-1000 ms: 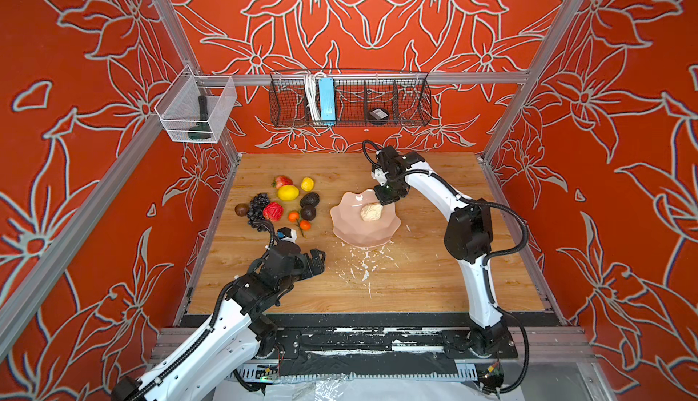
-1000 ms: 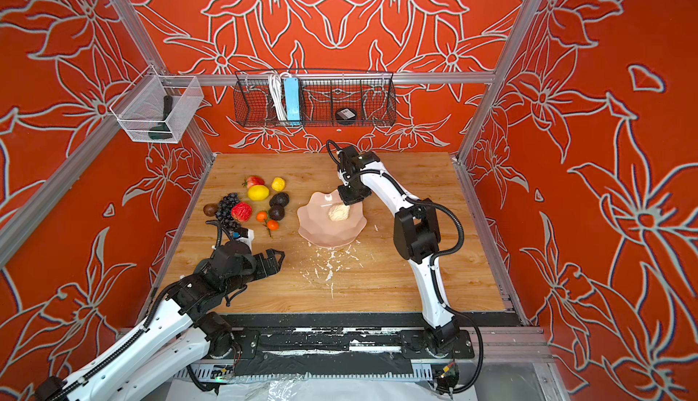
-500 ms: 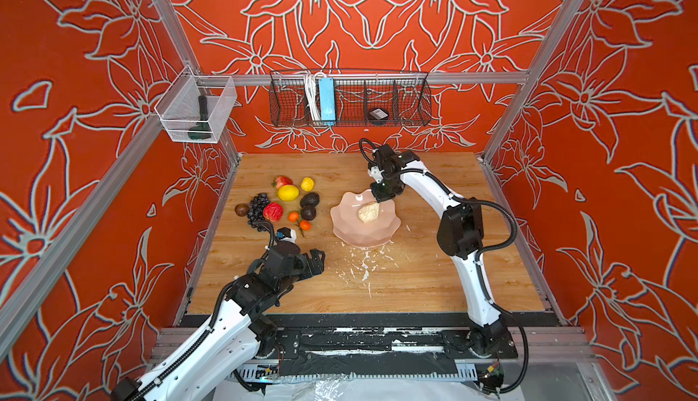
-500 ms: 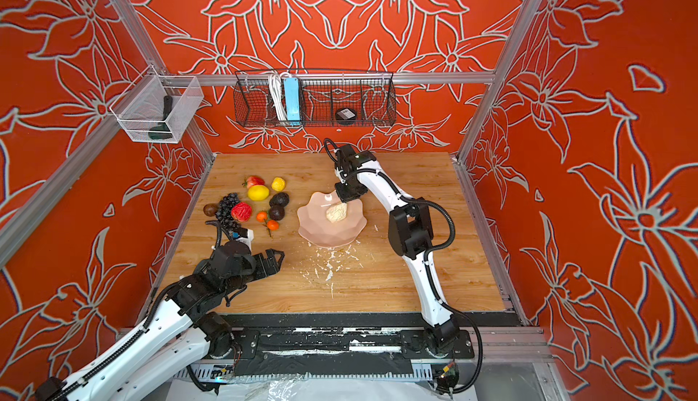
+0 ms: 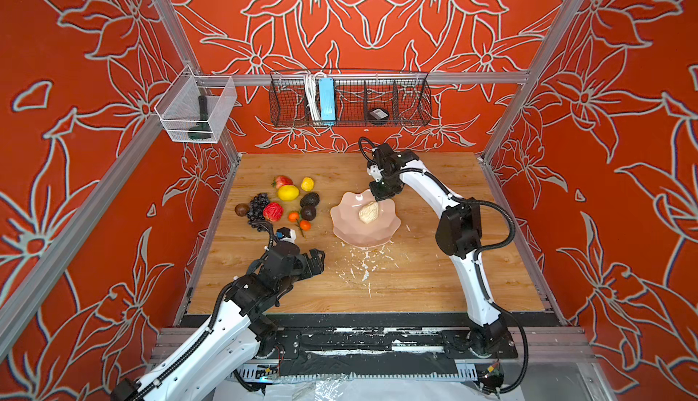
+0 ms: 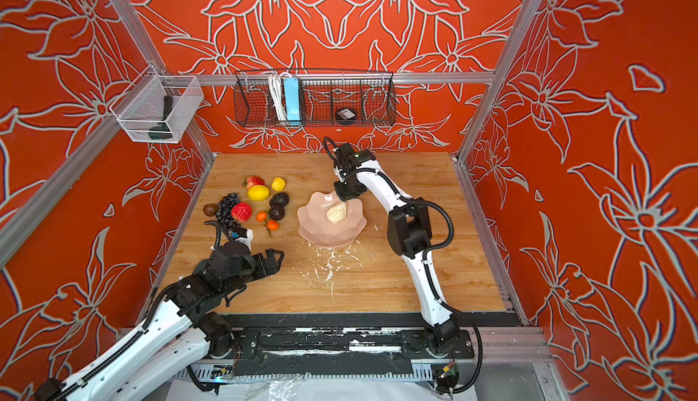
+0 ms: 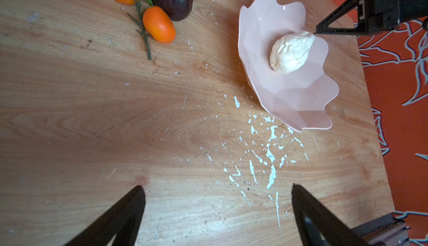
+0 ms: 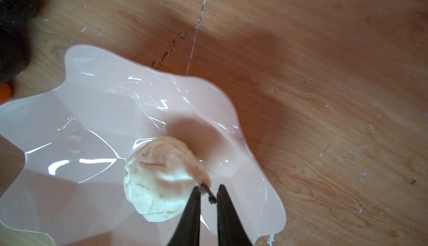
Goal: Place and organize the fake fruits in the fruit bowl
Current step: 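Lower white pear into bowl center and open the right gripper, then lift right gripper off pear while left gripper moves over fruit cluster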
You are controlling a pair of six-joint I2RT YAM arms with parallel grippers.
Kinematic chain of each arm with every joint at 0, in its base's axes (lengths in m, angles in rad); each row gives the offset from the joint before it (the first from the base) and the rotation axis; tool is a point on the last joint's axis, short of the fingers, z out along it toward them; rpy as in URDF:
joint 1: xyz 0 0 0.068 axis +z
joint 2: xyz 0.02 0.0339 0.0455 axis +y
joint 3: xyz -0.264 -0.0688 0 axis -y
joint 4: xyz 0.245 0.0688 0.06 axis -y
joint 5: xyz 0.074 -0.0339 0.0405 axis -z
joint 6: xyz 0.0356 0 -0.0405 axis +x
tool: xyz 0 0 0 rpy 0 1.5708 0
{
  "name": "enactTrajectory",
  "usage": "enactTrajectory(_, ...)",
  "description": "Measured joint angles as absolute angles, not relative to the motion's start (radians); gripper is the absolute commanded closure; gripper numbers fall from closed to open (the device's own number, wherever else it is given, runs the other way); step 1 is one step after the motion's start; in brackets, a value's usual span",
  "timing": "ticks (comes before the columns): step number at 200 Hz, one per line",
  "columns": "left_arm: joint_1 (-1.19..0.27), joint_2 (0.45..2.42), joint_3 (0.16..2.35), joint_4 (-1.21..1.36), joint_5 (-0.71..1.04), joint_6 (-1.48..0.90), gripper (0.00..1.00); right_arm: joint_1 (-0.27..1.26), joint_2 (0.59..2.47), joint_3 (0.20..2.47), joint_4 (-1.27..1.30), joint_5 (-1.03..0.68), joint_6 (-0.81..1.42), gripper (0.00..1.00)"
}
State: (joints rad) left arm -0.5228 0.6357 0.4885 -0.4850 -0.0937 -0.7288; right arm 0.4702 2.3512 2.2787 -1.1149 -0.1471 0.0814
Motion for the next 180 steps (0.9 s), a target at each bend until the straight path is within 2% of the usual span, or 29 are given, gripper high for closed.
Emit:
enactTrajectory(105, -0.523, 0.635, 0.488, -0.485, -0.096, -0.729, 0.02, 0.47, 2.351, 2.279, -1.115, -0.158, 0.093, 0.64)
enactTrajectory(157, -0.522, 0.641, 0.49, -0.488, -0.096, -0.729, 0.02, 0.47, 2.349, 2.278, -1.114, -0.158, 0.111, 0.51)
enactTrajectory(180, -0.52, 0.665, 0.505, -0.495, -0.095, -0.729, 0.02, 0.47, 2.332, 2.261, -1.106, -0.158, 0.116, 0.5)
